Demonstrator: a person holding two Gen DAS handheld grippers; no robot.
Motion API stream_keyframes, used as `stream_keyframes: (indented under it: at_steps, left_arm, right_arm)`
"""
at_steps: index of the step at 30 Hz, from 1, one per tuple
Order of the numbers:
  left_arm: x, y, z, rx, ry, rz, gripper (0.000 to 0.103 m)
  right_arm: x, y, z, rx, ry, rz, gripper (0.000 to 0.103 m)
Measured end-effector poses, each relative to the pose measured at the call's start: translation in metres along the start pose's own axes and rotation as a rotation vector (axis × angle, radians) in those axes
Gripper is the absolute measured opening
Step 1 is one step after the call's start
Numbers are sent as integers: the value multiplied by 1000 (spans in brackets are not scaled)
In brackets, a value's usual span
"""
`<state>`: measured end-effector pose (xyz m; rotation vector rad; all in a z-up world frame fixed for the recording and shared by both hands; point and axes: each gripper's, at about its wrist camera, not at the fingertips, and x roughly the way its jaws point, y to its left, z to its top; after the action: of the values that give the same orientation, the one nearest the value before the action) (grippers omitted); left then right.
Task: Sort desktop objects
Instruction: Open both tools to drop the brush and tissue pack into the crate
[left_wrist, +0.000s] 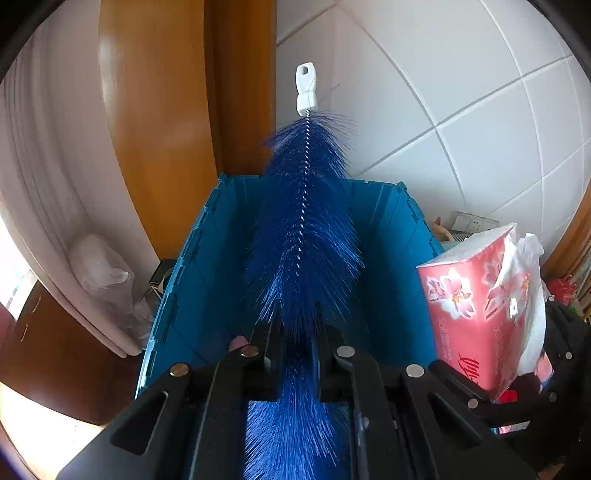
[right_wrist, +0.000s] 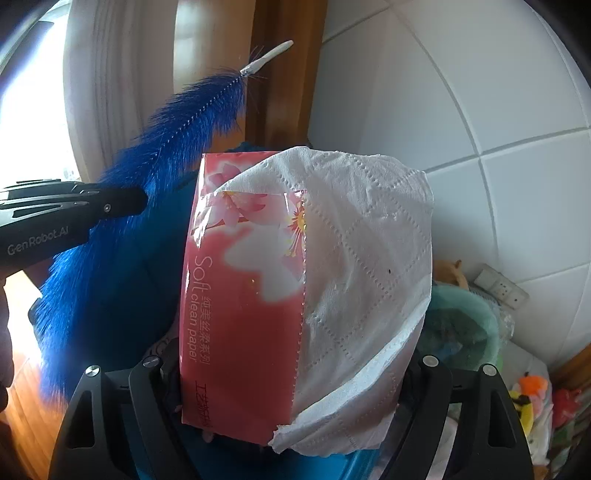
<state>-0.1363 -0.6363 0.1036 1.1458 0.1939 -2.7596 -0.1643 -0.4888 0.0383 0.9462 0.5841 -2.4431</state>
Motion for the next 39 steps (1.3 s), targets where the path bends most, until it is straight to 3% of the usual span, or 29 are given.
stream_keyframes:
  at_steps: [3,6,7,9,10,11,19,39]
  left_arm:
    - [7,3,1,-2,6,-1,11]
    - [14,1,2,9,24,1,17]
    - [18,0,3,18,35,1,25]
    - [25,-1,2,25,51,8,62]
    - [27,-1,2,25,51,13,89]
    - [27,-1,1,23,43,17,96]
    - [22,-5,-8,14,42,25,96]
    - [-37,-47,-48,36,13,56,96]
  right_arm:
    - [7,-1,5,0,6,0,84]
    - [13,-3,11,-1,11,0,84]
    - [15,-4,12,-3,14,-1,84]
    - [19,-4,14,-12,23,-3,90]
    - [21,-7,16,-15,28,-10,95]
    - [21,-11,19,-18,27,-22,103]
    - [23,-13,10,-10,19,-13,102]
    - [-41,-26,-39,17,-5,-4,102]
